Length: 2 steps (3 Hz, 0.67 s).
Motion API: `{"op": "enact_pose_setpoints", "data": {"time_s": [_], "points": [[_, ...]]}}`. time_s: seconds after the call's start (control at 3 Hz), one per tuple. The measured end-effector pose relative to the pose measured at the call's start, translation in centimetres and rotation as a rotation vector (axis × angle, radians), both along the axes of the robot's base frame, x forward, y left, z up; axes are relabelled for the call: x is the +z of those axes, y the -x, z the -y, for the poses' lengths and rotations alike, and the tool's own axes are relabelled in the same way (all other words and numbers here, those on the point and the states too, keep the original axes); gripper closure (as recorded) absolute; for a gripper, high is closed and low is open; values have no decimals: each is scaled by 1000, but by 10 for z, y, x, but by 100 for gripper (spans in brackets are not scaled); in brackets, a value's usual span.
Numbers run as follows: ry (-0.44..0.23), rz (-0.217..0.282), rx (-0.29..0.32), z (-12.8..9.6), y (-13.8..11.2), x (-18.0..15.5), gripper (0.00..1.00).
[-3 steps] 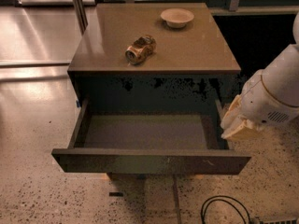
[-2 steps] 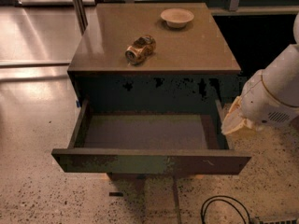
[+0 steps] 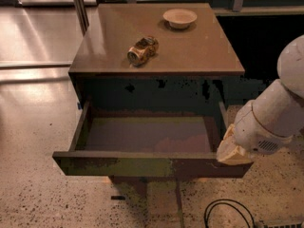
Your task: Close top drawer
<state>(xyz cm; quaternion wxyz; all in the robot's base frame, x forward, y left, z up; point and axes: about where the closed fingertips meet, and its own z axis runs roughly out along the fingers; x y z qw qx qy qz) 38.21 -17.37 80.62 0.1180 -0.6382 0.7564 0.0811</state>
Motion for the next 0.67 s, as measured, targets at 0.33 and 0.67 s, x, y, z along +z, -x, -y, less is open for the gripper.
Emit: {"op": "enact_pose_setpoints", "data": {"time_s": [0.33,0.67], "points": [[-58,-51,21,-23,15,-37,100],[-116,-78,51,-51,30,-57,100]]}}
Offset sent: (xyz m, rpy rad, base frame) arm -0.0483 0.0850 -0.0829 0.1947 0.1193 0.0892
